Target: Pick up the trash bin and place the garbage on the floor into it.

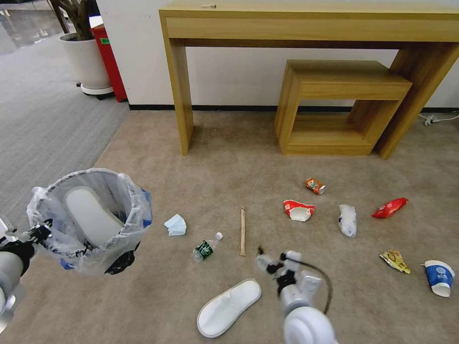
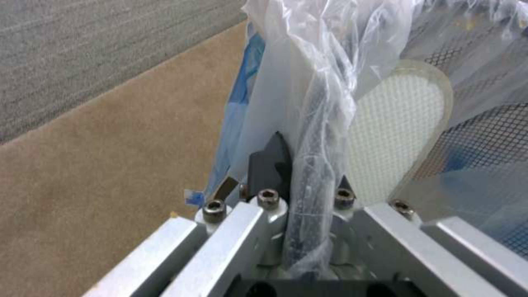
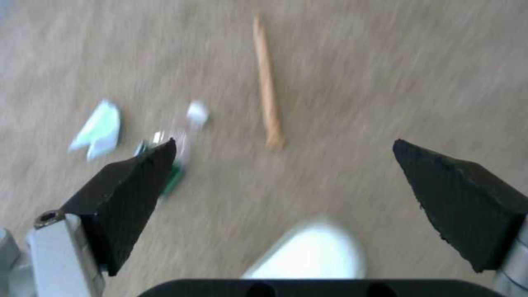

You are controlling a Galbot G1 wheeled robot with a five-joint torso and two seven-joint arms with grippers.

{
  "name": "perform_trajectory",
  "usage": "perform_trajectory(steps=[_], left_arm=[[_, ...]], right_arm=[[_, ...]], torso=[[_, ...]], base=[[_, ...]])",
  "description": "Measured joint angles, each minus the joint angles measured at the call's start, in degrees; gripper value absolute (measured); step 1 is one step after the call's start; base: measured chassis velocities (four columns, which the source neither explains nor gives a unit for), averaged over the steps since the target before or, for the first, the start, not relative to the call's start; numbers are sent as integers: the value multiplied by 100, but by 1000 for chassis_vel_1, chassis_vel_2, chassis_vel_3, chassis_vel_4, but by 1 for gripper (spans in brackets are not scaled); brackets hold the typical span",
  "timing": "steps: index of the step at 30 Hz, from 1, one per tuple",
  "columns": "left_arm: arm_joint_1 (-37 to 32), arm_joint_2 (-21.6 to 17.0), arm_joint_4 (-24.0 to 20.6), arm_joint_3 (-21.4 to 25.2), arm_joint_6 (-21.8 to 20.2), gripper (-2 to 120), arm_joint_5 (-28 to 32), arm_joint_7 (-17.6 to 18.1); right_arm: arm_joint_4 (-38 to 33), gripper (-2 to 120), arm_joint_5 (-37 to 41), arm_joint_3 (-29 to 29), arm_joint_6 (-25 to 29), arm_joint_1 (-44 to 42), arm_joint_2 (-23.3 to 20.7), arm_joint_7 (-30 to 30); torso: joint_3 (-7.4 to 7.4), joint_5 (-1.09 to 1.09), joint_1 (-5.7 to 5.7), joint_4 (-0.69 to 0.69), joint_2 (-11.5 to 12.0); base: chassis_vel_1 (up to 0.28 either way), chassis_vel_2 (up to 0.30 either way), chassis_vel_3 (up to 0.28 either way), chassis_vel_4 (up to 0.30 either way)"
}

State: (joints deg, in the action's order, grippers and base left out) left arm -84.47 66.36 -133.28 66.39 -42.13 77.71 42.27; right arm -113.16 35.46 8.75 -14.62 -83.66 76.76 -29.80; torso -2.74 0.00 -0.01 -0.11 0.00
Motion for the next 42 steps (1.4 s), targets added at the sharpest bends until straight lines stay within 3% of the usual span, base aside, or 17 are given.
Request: perform_trajectory(steps=[6,14,22,30,35,38,40,42], left_arm=[[30,71,11,-71,0,0,-72,-19],[88,62,129,-83,0,0,-81,-100],[99,54,193,-80,0,0,-77,-160],[136,52,239,-188,-1,0,-136,-177],[145,84,234,-302,0,0,-205,-178],[125,84,248,-300,-1,0,-209,-194],[119,75,279,-294,0,0,-211,-207],[118,63,307,-298,-1,0,-217,-217]], right_arm=[[487,100,675,-539,-323,303,240,-486],[851,100,690,-824,-734,501,399,-902],[847,100,630,-819,-803,455,382,-1045],[775,100,440,-819,-737,430,353,-847],[644,100,264,-860,-718,437,281,-662],[512,100,126,-906,-863,467,146,-444],[282,100,45,-822,-1023,577,-94,-21],[57,100,194,-715,-1408,758,-403,351]], torso=[[0,-1,0,0,0],[0,-18,0,1,0],[1,-6,0,7,0],[0,9,0,4,0],[0,15,0,-5,0],[0,23,0,-9,0],[0,10,0,-4,0],[0,11,0,-2,0]], base=[[0,0,0,0],[0,0,0,0],[0,0,0,0],[0,0,0,0],[0,0,0,0],[0,0,0,0],[0,0,0,0],[0,0,0,0]])
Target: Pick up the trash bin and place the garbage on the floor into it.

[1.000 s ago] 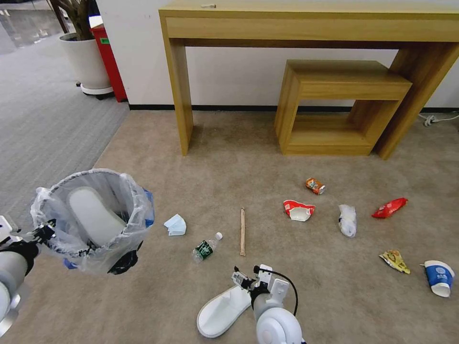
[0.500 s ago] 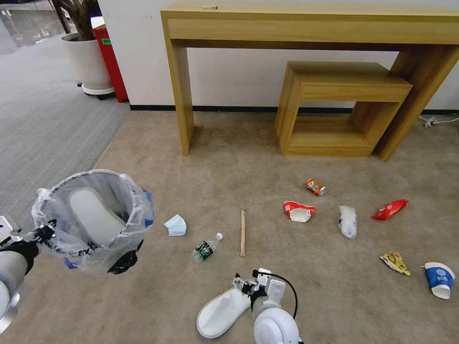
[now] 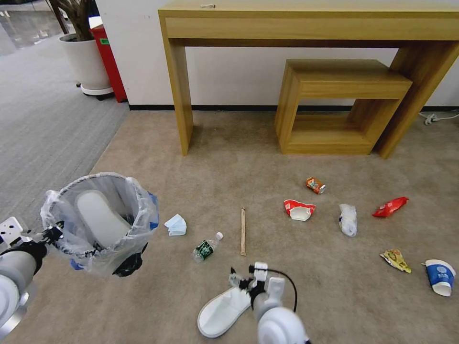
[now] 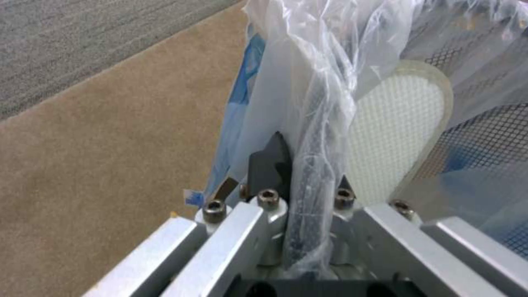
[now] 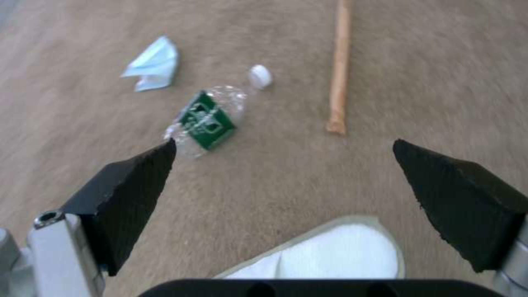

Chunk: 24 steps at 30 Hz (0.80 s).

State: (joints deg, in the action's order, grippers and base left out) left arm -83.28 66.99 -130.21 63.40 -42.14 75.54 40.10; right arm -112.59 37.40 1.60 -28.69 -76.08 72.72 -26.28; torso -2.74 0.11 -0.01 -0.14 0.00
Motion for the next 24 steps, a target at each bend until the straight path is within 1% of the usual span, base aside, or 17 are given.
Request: perform_trajectory(steps=[1,4,5,6,7,8,10,11,12,14,15,18,19,21,22,23,24], left_arm=[[0,0,0,0,0,0,0,0],[9,-13,64,-34,0,0,-45,-22],[9,-13,64,-34,0,0,-45,-22],[19,-16,92,-55,0,0,-71,-31],[40,-15,116,-84,0,0,-103,-35],[40,-15,116,-84,0,0,-103,-35],[90,16,141,-169,0,0,-164,-43],[90,16,141,-169,0,0,-164,-43],[120,37,151,-221,0,0,-209,-44],[155,71,164,-292,0,0,-283,-44],[155,71,164,-292,0,0,-283,-44],[183,122,180,-360,0,0,-385,-47],[183,122,180,-360,0,0,-385,-47],[204,161,201,-376,0,0,-443,-55],[208,170,205,-377,0,0,-452,-55],[224,206,208,-379,0,0,-474,-58],[224,206,208,-379,0,0,-474,-58]], right_arm=[[0,100,0,0,0,0,0,0],[-351,100,857,254,-888,326,-550,404],[-351,100,857,254,-888,326,-550,404],[-422,100,1087,335,-1176,457,-794,653],[-382,100,1082,397,-1335,657,-1088,1161],[-382,100,1082,397,-1335,657,-1088,1161],[-39,100,712,378,-1400,1059,-1437,2355],[-39,100,712,378,-1400,1059,-1437,2355],[206,100,404,280,-1404,1288,-1532,3030],[610,100,-136,49,-1405,1623,-1567,3832],[610,100,-136,49,-1405,1623,-1567,3832],[1209,100,-716,-463,-1386,2094,-1557,4850],[1209,100,-716,-463,-1386,2094,-1557,4850],[1474,100,-995,-874,-1148,2378,-1652,5462],[1536,100,-1054,-981,-1069,2456,-1680,5605],[1682,100,-1162,-1278,-860,2705,-1761,5945],[1682,100,-1162,-1278,-860,2705,-1761,5945]], torso=[[0,0,0,0,0],[0,-8,0,2,0],[0,-8,0,2,0],[0,-8,0,2,0],[0,-9,0,2,0],[0,-9,0,2,0],[0,-9,0,2,0],[0,-9,0,2,0],[0,-10,0,2,0],[0,-9,0,2,0],[0,-9,0,2,0],[0,-9,0,3,0],[0,-9,0,3,0],[-1,-10,0,3,0],[-1,-10,0,2,0],[-1,-10,0,2,0],[-1,-10,0,2,0]], base=[[0,0,0,0],[0,0,0,0],[0,0,0,0],[0,0,0,0],[0,0,0,0],[0,0,0,0],[0,0,0,0],[0,0,0,0],[0,0,0,0],[0,0,0,0],[0,0,0,0],[0,0,0,0],[0,0,0,0],[0,0,0,0],[0,0,0,0],[0,0,0,0],[0,0,0,0]])
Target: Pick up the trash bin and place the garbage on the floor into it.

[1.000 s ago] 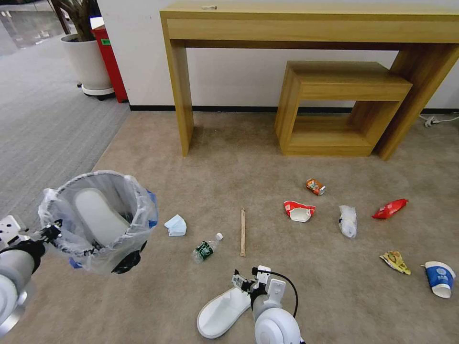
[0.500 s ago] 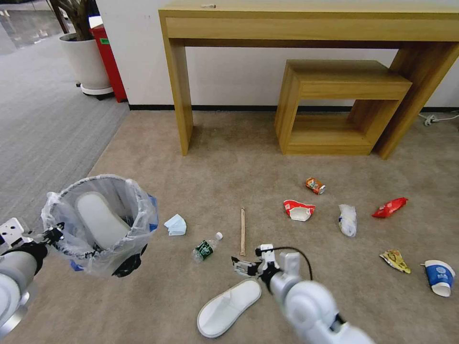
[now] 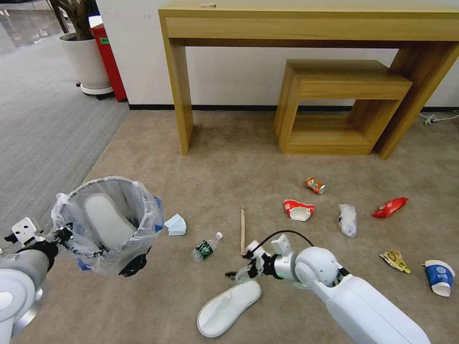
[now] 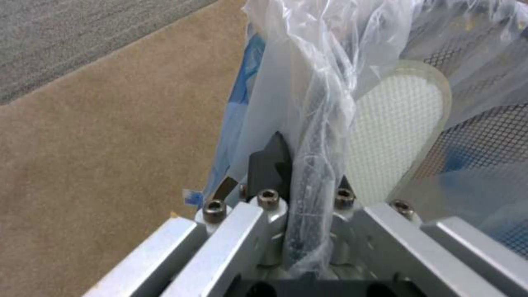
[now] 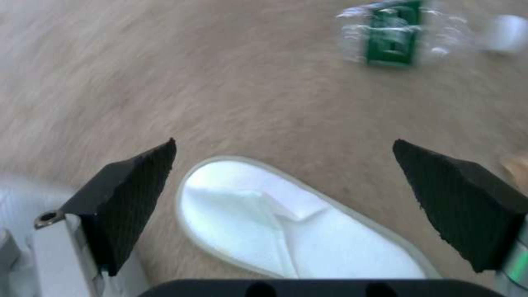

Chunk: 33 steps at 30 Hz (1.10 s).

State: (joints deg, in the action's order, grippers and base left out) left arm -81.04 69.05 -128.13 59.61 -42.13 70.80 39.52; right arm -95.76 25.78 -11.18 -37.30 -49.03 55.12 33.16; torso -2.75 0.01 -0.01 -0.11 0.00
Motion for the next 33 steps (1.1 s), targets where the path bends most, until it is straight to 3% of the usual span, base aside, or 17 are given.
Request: perform_trajectory(steps=[3,4,7,11,23,33], left_arm=[[16,90,-23,21,0,0,-20,-4],[16,90,-23,21,0,0,-20,-4],[2,142,-100,116,0,0,-30,-8],[-56,203,-178,202,0,0,-30,-24],[-110,289,-300,336,0,0,-42,-40],[-164,350,-410,317,-1,0,-75,-38]], right_arm=[[326,100,-130,-801,538,823,-167,608],[326,100,-130,-801,538,823,-167,608],[744,100,-705,-1712,1194,1706,-182,1487],[981,100,-1145,-2250,1464,2171,-111,2063],[1063,100,-2344,-2558,2141,2113,-175,3120],[1237,100,-2448,-2480,2330,1976,-90,3149]], torso=[[0,-2,0,0,0],[0,-2,0,0,0],[0,-1,0,1,0],[0,-1,0,1,0],[1,-1,0,-1,0],[1,-1,0,0,0]], base=[[0,0,0,0],[0,0,0,0],[0,0,0,0],[0,0,0,0],[0,0,0,0],[0,0,0,0]])
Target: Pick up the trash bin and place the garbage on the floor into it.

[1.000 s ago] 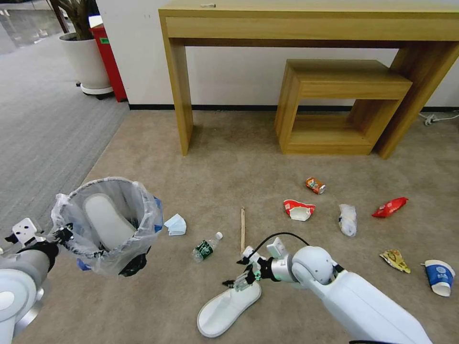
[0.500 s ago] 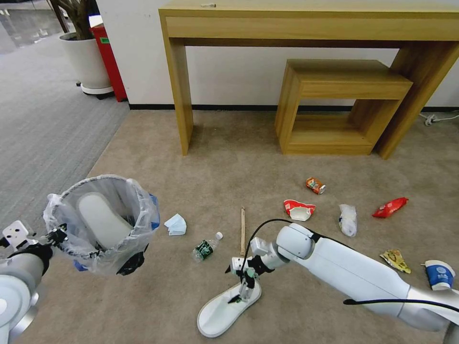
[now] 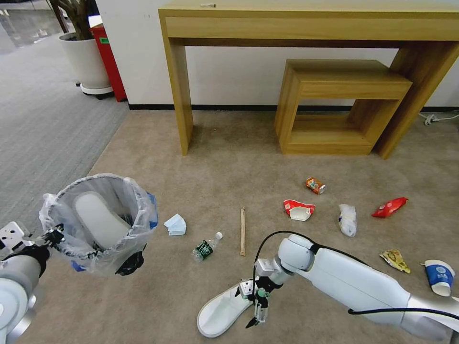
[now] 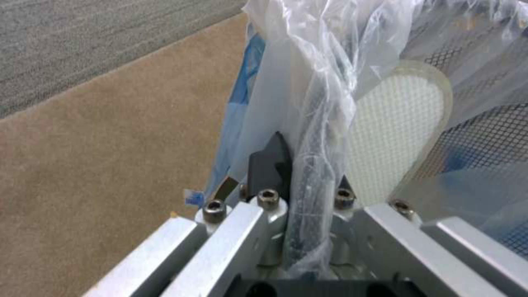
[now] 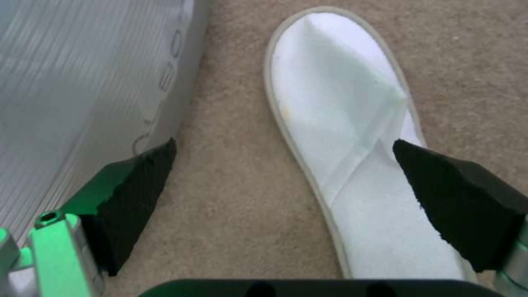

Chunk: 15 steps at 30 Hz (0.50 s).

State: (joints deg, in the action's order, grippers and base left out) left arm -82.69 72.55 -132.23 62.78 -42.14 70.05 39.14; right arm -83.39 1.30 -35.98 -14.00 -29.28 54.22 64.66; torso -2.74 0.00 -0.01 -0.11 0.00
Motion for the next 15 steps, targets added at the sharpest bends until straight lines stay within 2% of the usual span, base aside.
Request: perform_trajectory(steps=[15], left_arm=[[-19,39,-66,-34,0,0,-10,8]], right_arm=[[238,100,16,173,14,-82,69,-187]], torso=[[0,0,0,0,0]], base=[[0,0,0,0]])
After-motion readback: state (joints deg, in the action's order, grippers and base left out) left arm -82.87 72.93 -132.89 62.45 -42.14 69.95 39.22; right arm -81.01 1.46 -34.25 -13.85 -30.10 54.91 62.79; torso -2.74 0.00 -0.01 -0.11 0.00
